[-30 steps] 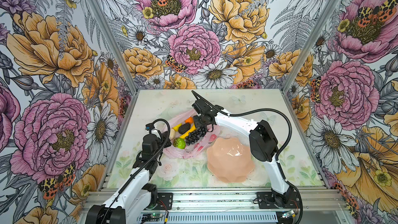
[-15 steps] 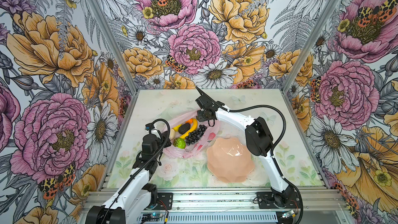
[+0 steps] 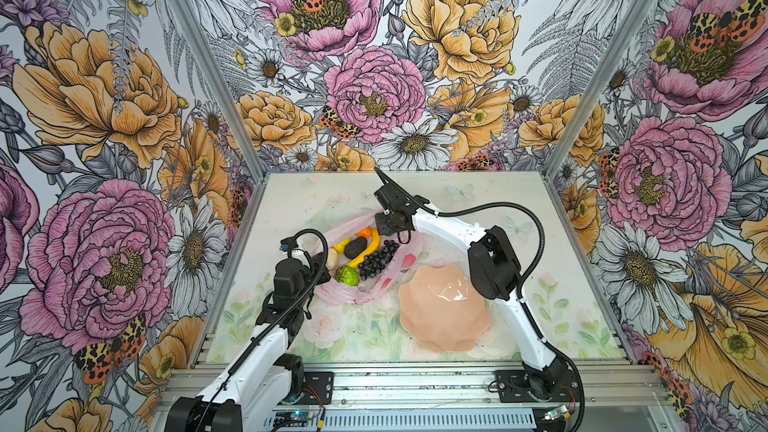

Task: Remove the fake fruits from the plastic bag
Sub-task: 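Lower the right gripper into the bag and grasp the dark green fruit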

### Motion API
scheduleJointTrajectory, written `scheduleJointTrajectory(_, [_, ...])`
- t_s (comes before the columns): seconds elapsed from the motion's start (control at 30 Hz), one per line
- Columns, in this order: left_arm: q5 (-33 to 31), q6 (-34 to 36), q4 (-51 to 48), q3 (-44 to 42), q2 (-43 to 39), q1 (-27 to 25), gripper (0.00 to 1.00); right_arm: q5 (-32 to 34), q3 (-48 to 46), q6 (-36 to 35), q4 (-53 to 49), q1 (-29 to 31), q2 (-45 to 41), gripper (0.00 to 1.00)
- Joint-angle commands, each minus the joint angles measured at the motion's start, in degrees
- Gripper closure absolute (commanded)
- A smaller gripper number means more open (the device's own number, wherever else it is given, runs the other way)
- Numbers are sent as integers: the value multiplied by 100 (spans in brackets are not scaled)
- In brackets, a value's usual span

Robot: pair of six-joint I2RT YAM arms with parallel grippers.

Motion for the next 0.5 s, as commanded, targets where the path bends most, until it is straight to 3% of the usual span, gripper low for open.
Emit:
scheduleJointTrajectory(0.0, [-58,97,173,-74,-38,46,100,-18,266,-8,47,31,237,37])
scheduleJointTrajectory(0.23, [-66,104,158,-81,-56,47,100,29,599,15,47,9,575,34])
scheduleJointTrajectory(0.47, [-67,106,158,-80,-56,51,100,-25,683,4,28,-13,614,44])
